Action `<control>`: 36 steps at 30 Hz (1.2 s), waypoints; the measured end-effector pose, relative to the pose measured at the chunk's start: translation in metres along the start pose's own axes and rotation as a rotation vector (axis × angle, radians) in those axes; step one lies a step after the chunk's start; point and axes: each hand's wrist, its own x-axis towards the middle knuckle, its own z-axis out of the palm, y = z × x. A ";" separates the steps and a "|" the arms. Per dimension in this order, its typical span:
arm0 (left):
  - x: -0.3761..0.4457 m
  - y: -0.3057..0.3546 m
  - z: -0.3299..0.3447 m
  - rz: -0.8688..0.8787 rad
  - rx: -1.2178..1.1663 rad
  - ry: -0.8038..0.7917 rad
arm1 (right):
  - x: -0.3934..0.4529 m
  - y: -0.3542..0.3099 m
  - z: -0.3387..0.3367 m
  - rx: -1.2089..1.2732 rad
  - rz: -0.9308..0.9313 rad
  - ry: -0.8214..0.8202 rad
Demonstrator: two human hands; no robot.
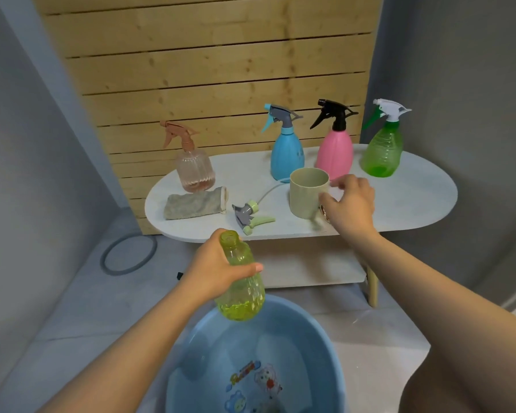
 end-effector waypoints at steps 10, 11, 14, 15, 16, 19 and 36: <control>0.013 0.015 -0.011 0.083 -0.006 0.005 | -0.072 -0.031 0.026 0.288 -0.120 -1.185; 0.014 0.015 -0.012 0.090 -0.007 0.001 | -0.077 -0.030 0.034 0.274 -0.126 -1.160; 0.017 0.015 -0.014 0.096 -0.037 -0.019 | -0.087 -0.026 0.049 0.347 -0.095 -1.047; 0.017 0.015 -0.014 0.095 -0.043 -0.026 | -0.090 -0.024 0.053 0.382 -0.086 -1.018; 0.017 0.016 -0.014 0.094 -0.048 -0.033 | -0.092 -0.022 0.057 0.406 -0.091 -0.991; 0.014 0.020 -0.014 0.105 -0.045 -0.057 | -0.096 -0.019 0.064 0.435 -0.104 -0.905; 0.055 0.019 -0.028 0.075 -0.379 -0.265 | -0.083 -0.011 0.042 0.401 -0.076 -0.737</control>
